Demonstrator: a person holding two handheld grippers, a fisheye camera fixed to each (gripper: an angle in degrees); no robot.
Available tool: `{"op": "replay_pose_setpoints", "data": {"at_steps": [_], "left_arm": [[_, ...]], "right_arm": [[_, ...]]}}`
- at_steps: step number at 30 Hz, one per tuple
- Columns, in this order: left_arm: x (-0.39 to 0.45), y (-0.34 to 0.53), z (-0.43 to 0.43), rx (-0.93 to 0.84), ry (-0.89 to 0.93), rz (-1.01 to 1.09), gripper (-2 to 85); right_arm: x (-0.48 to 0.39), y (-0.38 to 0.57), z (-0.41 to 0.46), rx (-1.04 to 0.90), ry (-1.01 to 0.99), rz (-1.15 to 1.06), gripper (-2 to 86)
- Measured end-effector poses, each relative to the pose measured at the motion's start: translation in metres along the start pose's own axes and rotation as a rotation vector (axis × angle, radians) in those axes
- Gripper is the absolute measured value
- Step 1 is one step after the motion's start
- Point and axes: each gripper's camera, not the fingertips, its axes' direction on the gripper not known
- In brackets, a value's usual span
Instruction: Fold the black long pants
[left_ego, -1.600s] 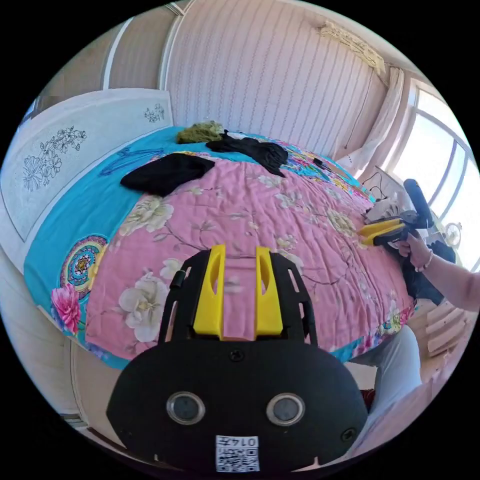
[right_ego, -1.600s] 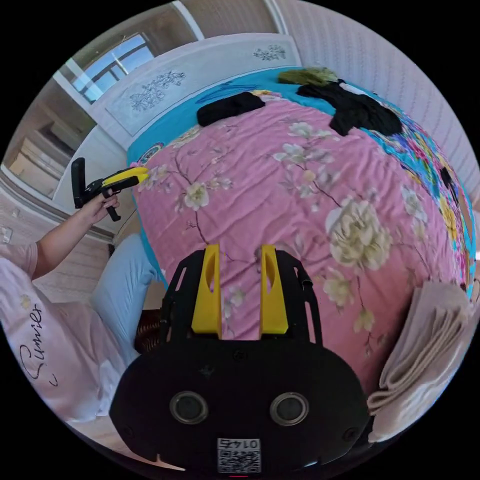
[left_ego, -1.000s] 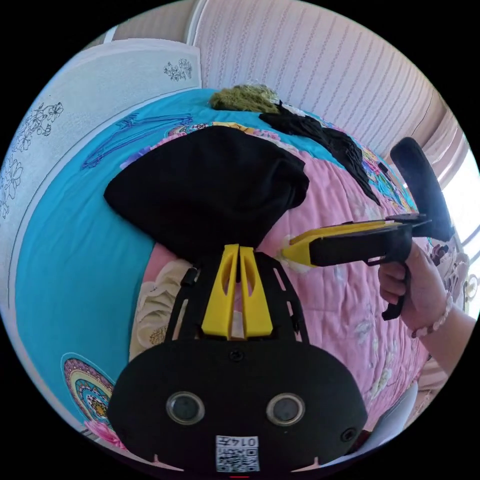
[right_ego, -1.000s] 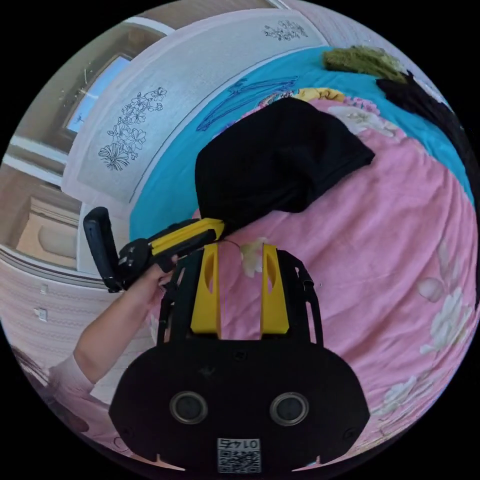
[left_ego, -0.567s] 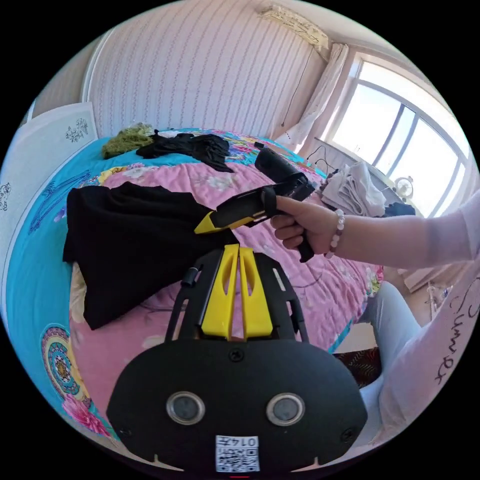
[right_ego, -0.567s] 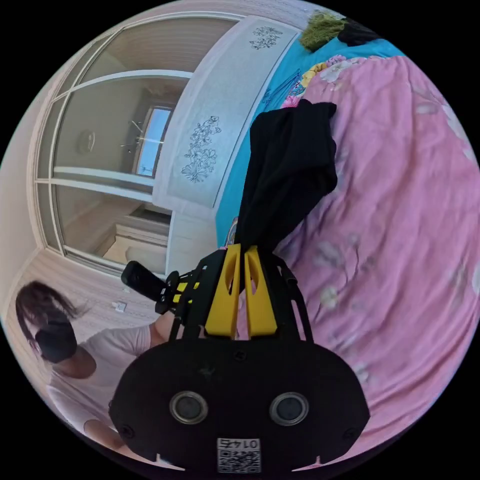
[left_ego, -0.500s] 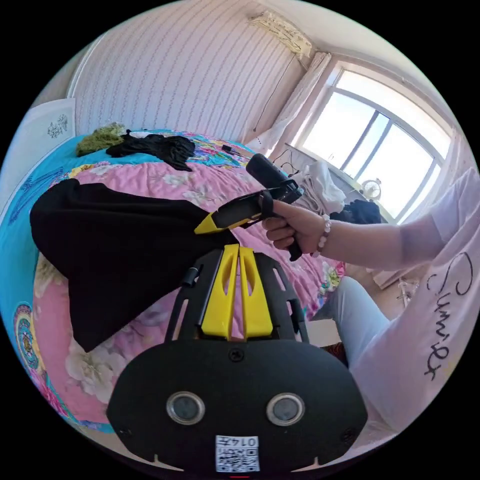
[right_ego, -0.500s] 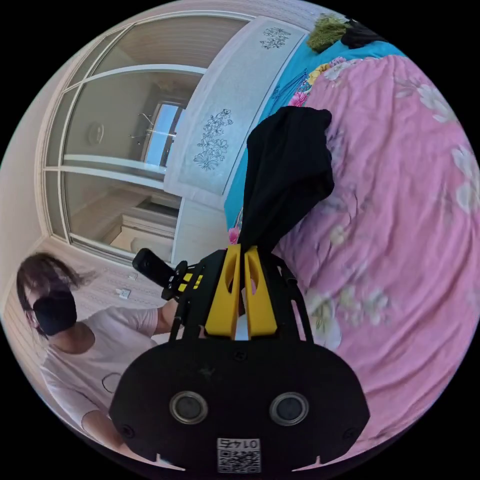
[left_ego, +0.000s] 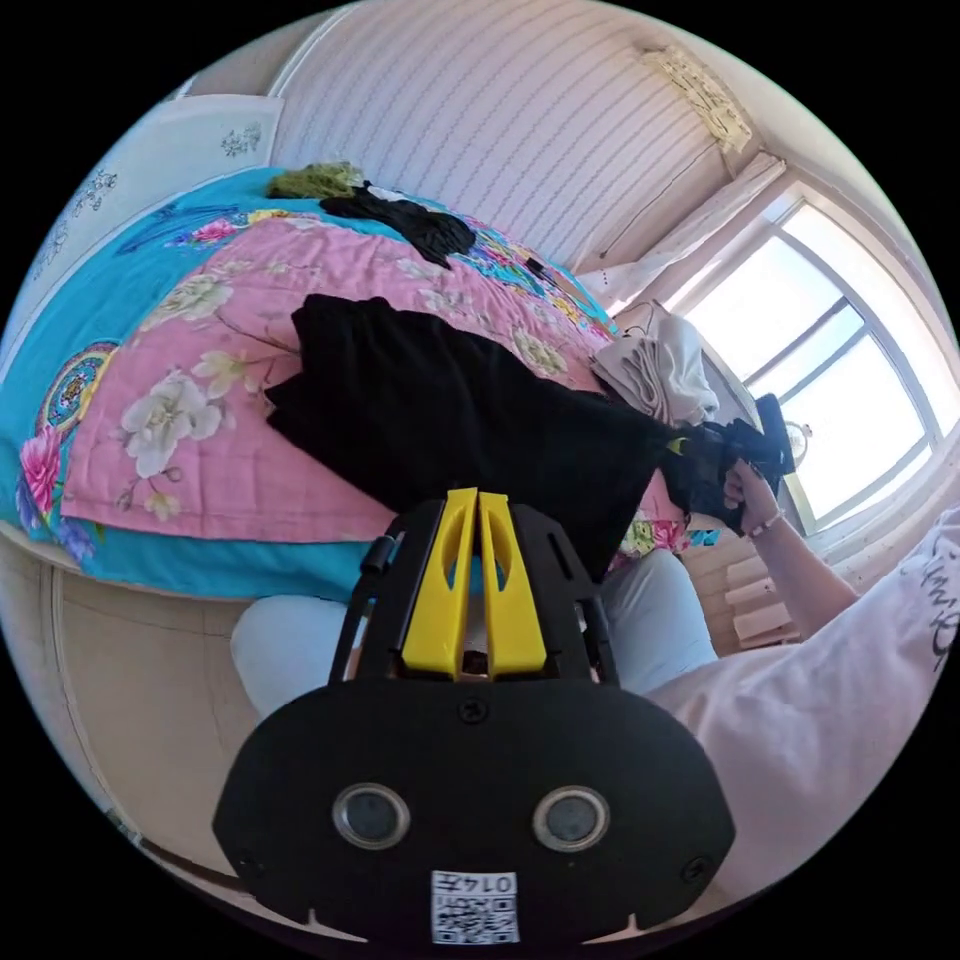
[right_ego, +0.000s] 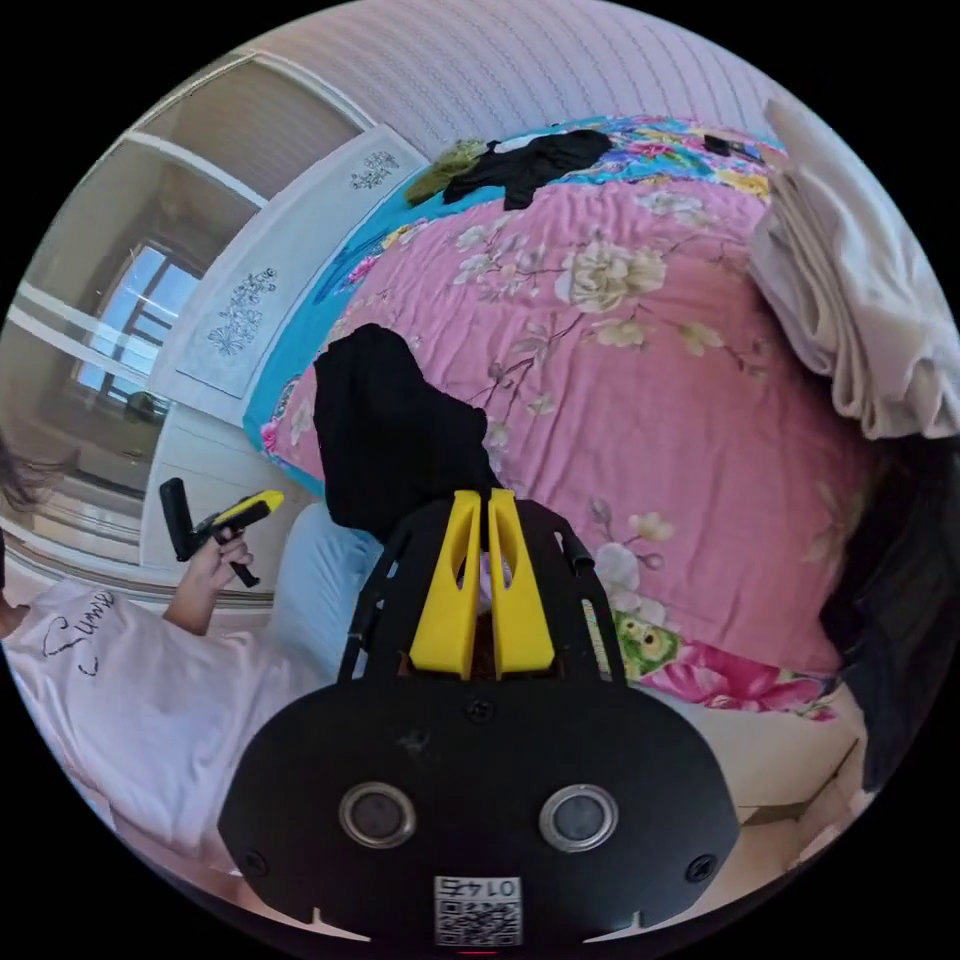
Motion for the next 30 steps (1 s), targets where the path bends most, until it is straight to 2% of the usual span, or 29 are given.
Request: {"op": "replay_pose_setpoints", "data": {"at_steps": [1,6,9,13,18,21,24,28,30], "left_arm": [[-0.009,-0.005,-0.008,0.021,-0.023,-0.021,-1.0],[-0.036,-0.023,-0.011,0.035,-0.105,-0.053,-1.0],[-0.051,-0.033,-0.002,0.036,-0.146,-0.085,-1.0],[-0.074,-0.044,0.001,0.050,-0.115,-0.175,-1.0],[-0.087,-0.051,-0.010,0.049,-0.135,-0.159,-0.9],[-0.100,-0.051,-0.019,0.074,-0.127,-0.178,-0.8],[-0.113,-0.053,-0.024,0.127,-0.091,-0.205,-0.1],[-0.126,-0.073,-0.012,0.134,-0.042,-0.221,3.9],[-0.129,-0.086,-0.004,0.136,-0.004,-0.213,5.1]], "right_arm": [[-0.009,-0.005,-0.016,0.020,0.081,-0.018,1.0],[-0.024,-0.030,-0.041,-0.024,0.238,0.081,4.3],[-0.105,-0.047,-0.018,-0.023,0.210,-0.097,10.6],[-0.251,-0.071,0.065,-0.139,0.312,-0.382,23.4],[-0.342,-0.084,0.100,-0.119,0.347,-0.508,24.4],[-0.346,-0.091,0.073,-0.107,0.270,-0.506,24.0],[-0.310,-0.089,0.019,-0.105,0.210,-0.453,20.5],[-0.263,-0.066,-0.062,0.006,0.213,-0.310,17.3],[-0.271,-0.060,-0.071,0.042,0.172,-0.311,17.4]]}}
